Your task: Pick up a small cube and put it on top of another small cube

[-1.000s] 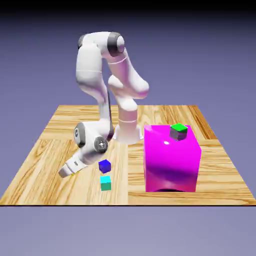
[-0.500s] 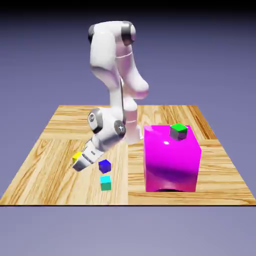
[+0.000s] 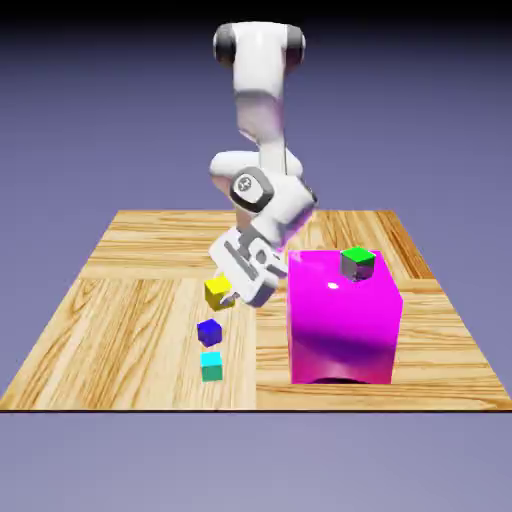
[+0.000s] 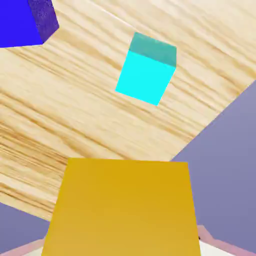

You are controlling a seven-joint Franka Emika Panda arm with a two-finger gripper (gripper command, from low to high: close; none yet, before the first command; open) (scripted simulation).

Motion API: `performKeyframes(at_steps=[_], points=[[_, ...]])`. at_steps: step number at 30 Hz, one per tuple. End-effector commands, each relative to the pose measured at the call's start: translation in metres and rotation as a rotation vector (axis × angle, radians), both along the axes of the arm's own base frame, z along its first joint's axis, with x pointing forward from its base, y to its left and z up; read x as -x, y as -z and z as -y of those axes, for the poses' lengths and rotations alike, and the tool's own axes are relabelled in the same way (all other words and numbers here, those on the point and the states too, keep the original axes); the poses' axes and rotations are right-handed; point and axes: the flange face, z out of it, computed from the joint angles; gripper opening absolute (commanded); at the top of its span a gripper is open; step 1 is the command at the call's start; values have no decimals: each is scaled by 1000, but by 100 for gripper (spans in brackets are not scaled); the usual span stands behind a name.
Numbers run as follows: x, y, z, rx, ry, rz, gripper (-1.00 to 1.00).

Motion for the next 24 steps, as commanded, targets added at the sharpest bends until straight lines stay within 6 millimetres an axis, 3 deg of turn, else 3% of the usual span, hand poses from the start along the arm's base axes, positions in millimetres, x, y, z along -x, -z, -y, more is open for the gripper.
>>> performKeyframes(at_steps=[1,8,15,22,24], points=[[3,-7,-10,-6,-55,0,-100],[37,-50,-73,-42,-446,14,-100],[85,-87,-128,-80,-857,60,-100],[142,-117,-167,-119,-1262,143,-100],[140,-117,-168,-110,-1260,149,-100]])
